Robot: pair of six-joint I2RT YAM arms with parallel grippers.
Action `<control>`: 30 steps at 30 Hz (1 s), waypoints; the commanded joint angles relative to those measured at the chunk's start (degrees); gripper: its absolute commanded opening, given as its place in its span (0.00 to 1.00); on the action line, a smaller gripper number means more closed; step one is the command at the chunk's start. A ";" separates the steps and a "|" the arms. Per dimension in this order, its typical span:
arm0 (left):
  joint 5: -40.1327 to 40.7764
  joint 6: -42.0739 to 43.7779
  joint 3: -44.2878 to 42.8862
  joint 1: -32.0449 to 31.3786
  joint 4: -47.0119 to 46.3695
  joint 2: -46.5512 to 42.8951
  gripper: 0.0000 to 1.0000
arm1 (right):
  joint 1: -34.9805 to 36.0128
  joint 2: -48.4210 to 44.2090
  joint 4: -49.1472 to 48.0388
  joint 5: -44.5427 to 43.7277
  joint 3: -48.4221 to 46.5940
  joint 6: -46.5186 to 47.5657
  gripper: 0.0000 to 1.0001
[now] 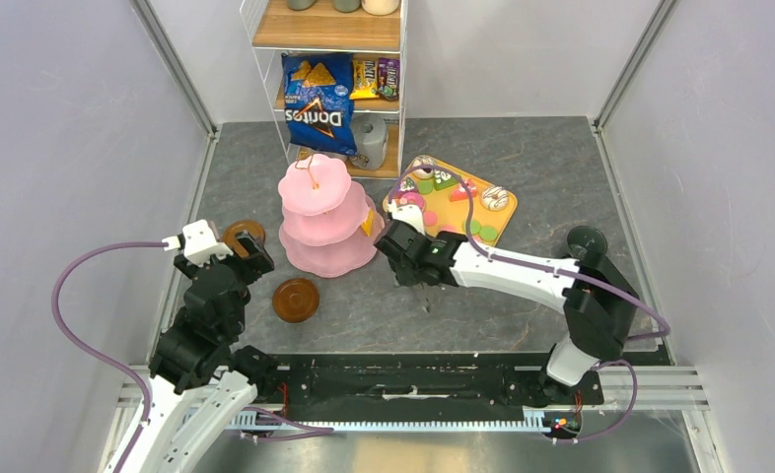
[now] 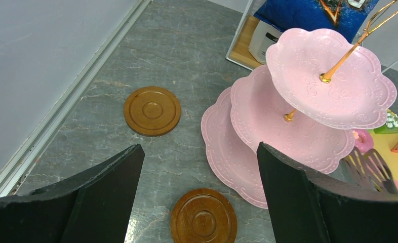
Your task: Serve the afternoon tea
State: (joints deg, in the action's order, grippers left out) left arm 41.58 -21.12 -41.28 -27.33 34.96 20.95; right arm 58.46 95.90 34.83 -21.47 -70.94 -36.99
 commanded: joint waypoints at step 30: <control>-0.54 -1.64 -0.12 0.35 -1.63 -1.00 0.90 | -23.15 -7.40 -5.47 2.08 7.17 8.67 0.47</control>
State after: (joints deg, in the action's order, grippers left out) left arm 41.41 -21.21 -41.28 -27.33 34.98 20.49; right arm 35.29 86.63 33.61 -21.45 -58.46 -31.22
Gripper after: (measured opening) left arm 0.905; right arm 0.487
